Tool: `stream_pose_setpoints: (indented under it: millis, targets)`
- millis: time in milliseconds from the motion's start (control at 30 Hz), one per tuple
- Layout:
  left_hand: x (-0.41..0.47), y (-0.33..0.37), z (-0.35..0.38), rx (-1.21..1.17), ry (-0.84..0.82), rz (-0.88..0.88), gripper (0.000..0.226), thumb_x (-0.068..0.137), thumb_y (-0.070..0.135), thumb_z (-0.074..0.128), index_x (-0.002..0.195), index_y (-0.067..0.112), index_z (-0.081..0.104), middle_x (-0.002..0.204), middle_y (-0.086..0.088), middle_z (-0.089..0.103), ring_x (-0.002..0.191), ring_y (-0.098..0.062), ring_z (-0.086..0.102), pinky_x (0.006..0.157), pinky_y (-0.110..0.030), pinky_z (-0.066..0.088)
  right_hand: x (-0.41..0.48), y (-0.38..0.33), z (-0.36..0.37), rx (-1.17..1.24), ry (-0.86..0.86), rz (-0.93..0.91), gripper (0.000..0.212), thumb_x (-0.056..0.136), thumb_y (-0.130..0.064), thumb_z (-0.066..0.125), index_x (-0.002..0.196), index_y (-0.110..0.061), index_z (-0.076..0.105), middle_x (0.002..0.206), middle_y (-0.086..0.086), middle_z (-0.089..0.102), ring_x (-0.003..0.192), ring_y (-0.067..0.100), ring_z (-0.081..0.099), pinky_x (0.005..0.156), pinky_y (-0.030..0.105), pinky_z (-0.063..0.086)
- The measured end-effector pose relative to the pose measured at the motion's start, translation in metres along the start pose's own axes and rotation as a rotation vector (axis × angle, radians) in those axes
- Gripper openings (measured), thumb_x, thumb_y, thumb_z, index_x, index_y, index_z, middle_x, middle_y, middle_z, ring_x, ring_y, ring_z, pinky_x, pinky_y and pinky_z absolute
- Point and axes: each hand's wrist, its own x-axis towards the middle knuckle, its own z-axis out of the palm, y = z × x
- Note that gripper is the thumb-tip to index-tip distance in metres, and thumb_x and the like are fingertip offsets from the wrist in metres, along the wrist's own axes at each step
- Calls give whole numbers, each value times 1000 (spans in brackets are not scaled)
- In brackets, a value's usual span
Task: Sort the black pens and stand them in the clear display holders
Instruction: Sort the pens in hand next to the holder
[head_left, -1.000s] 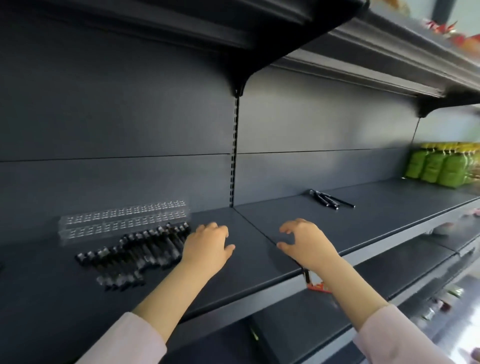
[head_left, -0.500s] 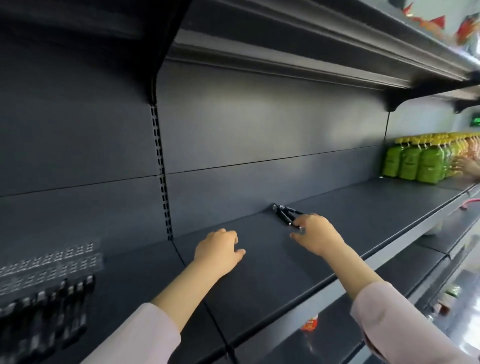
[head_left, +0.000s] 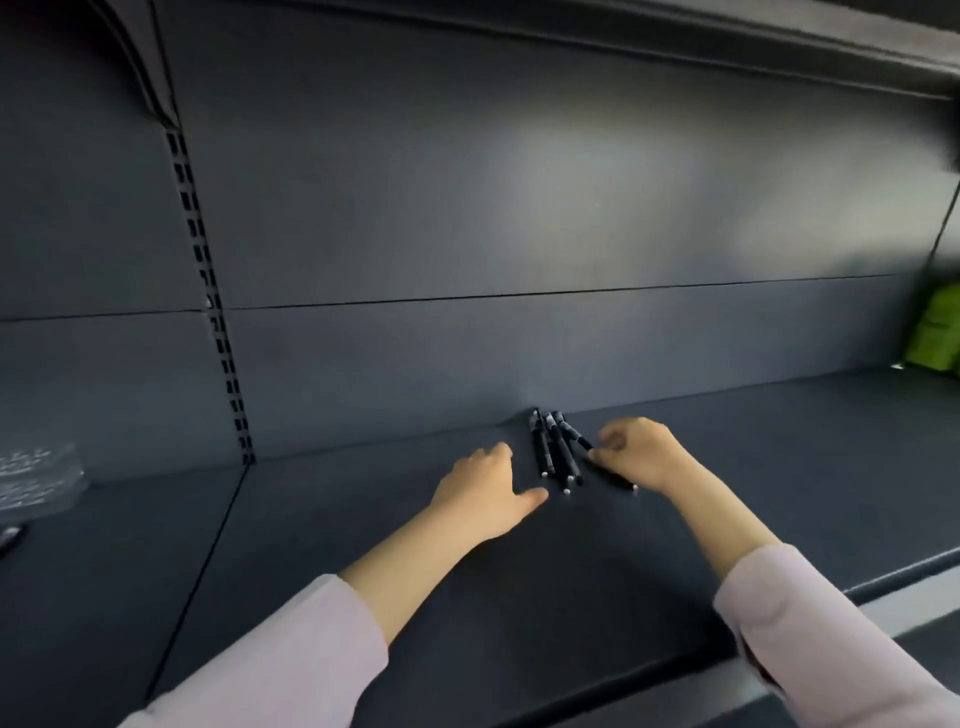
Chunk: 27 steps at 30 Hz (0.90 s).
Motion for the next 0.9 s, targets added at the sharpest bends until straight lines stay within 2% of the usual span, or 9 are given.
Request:
stream_pose_setpoints:
  millis: [67, 167, 300, 433, 533, 667, 767, 833, 900]
  targets:
    - [11, 15, 8, -9, 27, -71, 70, 89, 59, 55, 142, 17, 37, 143, -6, 47, 131, -28, 42, 103, -41, 40, 18, 9, 0, 31, -85, -47, 12, 83, -18, 70, 93, -12, 66, 85, 4, 66, 73, 20, 62, 73, 25, 48]
    - [26, 36, 20, -68, 97, -160, 72, 88, 62, 54, 142, 17, 36, 143, -6, 47, 132, -29, 41, 102, -39, 39, 41, 18, 2, 179, -200, -68, 12, 82, -8, 71, 92, -10, 64, 73, 4, 64, 56, 19, 63, 65, 27, 56]
    - [41, 57, 34, -76, 154, -238, 78, 85, 65, 57, 139, 13, 38, 142, -6, 48, 131, -29, 40, 100, -38, 37, 62, 18, 8, 334, -250, -104, 8, 88, -10, 63, 89, -3, 67, 73, 11, 67, 64, 23, 69, 72, 30, 60]
    - [59, 70, 44, -47, 186, -316, 77, 83, 66, 58, 135, 11, 41, 139, -7, 50, 128, -29, 41, 100, -38, 37, 76, 20, 9, 524, -360, -64, 24, 100, -22, 46, 90, -6, 62, 85, 10, 69, 66, 18, 65, 54, 24, 54]
    - [73, 77, 49, 36, 201, -389, 79, 86, 64, 57, 139, 8, 38, 143, -9, 45, 132, -31, 37, 105, -38, 33, 86, 32, 6, 546, -339, -53, 27, 101, -32, 44, 96, -9, 58, 86, 9, 69, 68, 16, 62, 51, 23, 50]
    - [89, 80, 51, 126, 204, -463, 77, 88, 60, 57, 140, 5, 37, 142, -12, 40, 132, -31, 37, 105, -38, 34, 100, 46, 7, 653, -234, 23, 29, 99, -33, 48, 98, -6, 59, 85, 10, 64, 65, 18, 57, 54, 27, 52]
    - [96, 80, 49, 118, 163, -496, 72, 90, 58, 55, 137, 5, 41, 140, -12, 40, 129, -31, 38, 102, -37, 38, 104, 48, 10, 637, -229, 18, 28, 98, -34, 50, 93, -9, 61, 85, 7, 63, 67, 15, 56, 56, 25, 50]
    - [98, 81, 50, 129, 155, -507, 72, 91, 57, 55, 137, 5, 41, 138, -13, 39, 127, -31, 40, 100, -36, 40, 105, 46, 14, 612, -233, -9, 30, 97, -36, 50, 88, -10, 62, 85, 5, 63, 69, 16, 56, 62, 28, 52]
    - [99, 83, 51, 119, 165, -520, 72, 90, 56, 57, 137, 3, 40, 137, -12, 40, 126, -30, 40, 97, -36, 42, 104, 44, 16, 584, -237, -29, 35, 96, -38, 50, 92, -6, 63, 85, 6, 61, 72, 18, 57, 71, 33, 53]
